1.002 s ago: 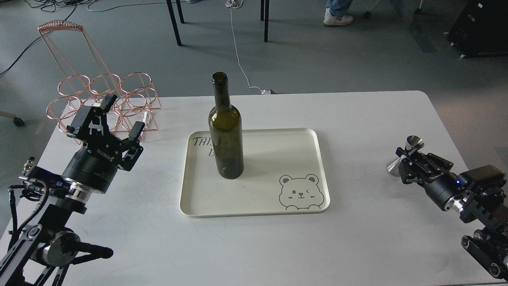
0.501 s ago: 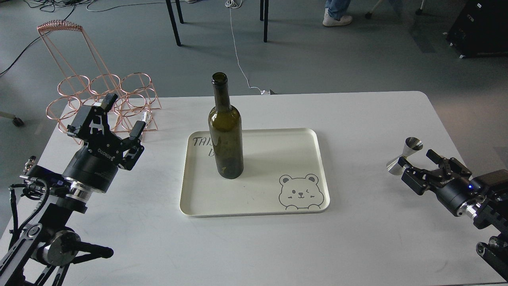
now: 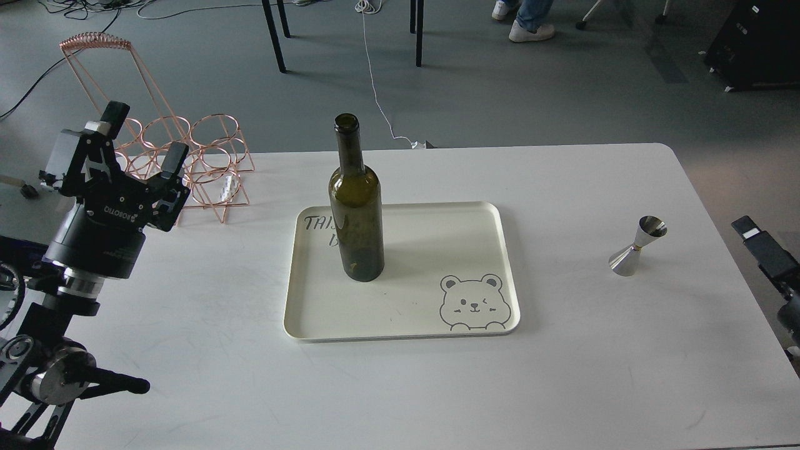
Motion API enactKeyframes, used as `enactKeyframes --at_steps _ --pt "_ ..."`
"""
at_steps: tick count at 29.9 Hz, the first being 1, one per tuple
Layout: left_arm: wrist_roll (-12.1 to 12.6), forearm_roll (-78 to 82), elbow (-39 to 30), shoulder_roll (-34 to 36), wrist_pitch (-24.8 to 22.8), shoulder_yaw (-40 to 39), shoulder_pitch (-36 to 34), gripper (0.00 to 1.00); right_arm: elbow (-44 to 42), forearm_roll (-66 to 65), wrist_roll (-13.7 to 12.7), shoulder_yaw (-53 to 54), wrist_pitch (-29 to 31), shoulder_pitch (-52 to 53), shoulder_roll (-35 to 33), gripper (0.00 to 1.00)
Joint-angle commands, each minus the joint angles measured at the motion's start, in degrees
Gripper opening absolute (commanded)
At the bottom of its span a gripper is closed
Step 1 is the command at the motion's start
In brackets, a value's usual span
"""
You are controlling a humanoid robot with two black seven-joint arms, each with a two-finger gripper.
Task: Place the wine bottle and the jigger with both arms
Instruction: 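Set the jigger on the table and withdraw the right gripper, then reach the left gripper to the wine bottle neck and grasp it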
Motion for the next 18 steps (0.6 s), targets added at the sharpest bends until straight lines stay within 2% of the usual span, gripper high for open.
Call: enactKeyframes --at_steps 1,7,9,15,18 --pt "-0.16 7.74 -3.49 2.45 -0.14 0.12 -0.26 0.98 -0.3 12.29 0.01 4.41 8.82 2.43 -0.06 0.98" --pt "-0.16 27.24 -5.96 6.13 -0.92 2.31 -5.17 0.98 -2.41 36.18 0.01 8.28 25.78 7.88 -0.15 0.98" --pt "-0.16 34.45 -5.96 7.28 -1.28 4.33 -8.33 0.98 -4.86 42.52 0.01 8.64 29.22 9.81 0.12 0.98" --pt "-0.16 60.11 -5.43 11.5 -1.37 14.25 -20.98 0.98 -8.31 44.05 0.01 8.28 30.47 12.19 1.96 0.98" --pt "-0.16 66.64 -2.98 11.68 -1.46 17.6 -25.65 0.98 -8.3 44.05 0.01 8.37 30.55 12.28 2.05 0.98"
